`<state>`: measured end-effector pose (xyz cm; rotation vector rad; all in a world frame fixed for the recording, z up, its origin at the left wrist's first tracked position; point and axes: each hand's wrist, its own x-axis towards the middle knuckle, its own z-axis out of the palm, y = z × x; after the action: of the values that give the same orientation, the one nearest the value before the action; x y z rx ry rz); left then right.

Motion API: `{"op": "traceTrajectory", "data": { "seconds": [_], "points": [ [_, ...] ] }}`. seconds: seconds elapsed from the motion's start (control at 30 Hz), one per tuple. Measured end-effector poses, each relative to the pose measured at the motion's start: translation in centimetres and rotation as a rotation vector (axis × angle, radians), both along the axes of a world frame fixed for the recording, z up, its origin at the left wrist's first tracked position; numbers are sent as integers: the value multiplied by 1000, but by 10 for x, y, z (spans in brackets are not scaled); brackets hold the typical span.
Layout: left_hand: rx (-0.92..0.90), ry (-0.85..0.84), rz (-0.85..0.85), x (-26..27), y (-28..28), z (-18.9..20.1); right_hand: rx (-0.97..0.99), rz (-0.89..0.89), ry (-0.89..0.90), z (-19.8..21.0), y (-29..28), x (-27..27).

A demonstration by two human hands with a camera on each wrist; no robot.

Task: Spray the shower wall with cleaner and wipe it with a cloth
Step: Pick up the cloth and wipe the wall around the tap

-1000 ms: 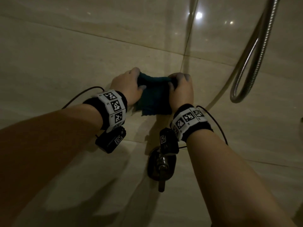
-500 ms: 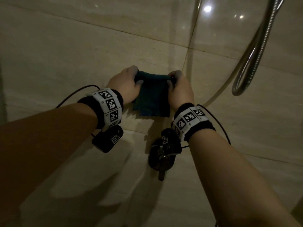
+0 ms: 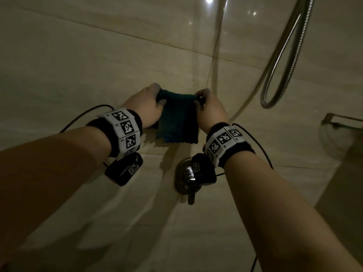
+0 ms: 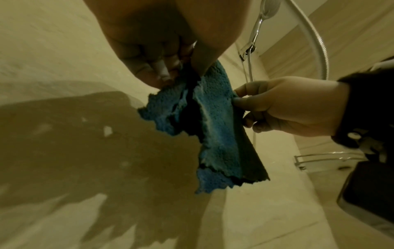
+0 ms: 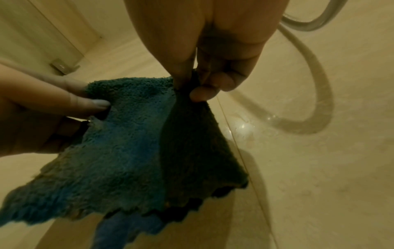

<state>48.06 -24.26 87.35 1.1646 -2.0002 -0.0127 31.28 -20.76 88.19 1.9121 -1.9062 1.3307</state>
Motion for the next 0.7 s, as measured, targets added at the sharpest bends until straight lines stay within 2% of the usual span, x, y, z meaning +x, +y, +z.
{"op": "traceTrajectory", "data": {
  "seconds": [0.4, 0.7],
  "points": [
    [144, 113, -227, -3, 13, -24, 89, -141, -103, -14, 40, 9],
    [274, 120, -470, -44, 45, -59, 163, -334, -181, -50, 96, -19]
  ]
}}
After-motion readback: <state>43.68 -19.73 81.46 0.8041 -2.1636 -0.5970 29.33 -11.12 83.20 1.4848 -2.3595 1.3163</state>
